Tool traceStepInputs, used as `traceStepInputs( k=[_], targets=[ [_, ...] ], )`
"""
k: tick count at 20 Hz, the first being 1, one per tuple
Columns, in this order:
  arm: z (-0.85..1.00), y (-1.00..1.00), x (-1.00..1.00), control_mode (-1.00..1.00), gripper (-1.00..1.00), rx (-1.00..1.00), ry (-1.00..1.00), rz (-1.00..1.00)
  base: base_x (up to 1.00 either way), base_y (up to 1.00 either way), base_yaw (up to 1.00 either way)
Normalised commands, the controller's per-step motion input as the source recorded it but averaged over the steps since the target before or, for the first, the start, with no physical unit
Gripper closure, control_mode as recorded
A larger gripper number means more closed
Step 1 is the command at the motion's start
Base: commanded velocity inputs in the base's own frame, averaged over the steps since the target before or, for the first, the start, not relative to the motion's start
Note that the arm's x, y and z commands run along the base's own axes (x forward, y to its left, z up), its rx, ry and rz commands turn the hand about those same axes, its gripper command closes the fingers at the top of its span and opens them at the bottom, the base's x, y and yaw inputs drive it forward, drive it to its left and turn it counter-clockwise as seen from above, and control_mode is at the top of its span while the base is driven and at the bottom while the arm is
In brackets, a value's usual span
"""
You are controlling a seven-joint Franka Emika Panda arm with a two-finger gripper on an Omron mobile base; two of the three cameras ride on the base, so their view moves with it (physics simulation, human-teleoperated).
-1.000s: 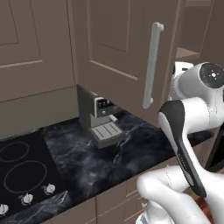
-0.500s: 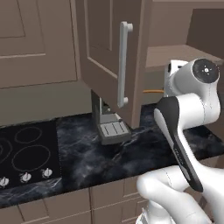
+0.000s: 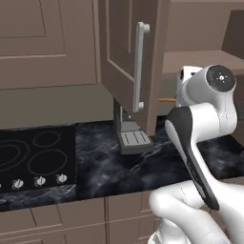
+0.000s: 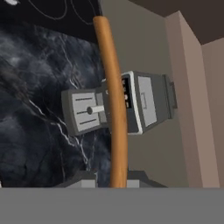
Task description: Organize the utensils by type. Pick up the wooden spoons from the counter and place them in the open cabinet. Then pick up the metallic utensils from the counter and place them in the open drawer.
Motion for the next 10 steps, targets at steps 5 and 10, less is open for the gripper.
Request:
traceStepInputs(
  k=[5, 10],
  targets=[
    [0.0, 0.0, 0.0, 1.0, 1.0, 0.0, 0.0, 0.0, -0.02, -0.42, 0.09],
    [0.0, 0.0, 0.0, 1.0, 1.0, 0.0, 0.0, 0.0, -0.01, -0.43, 0.04]
  ],
)
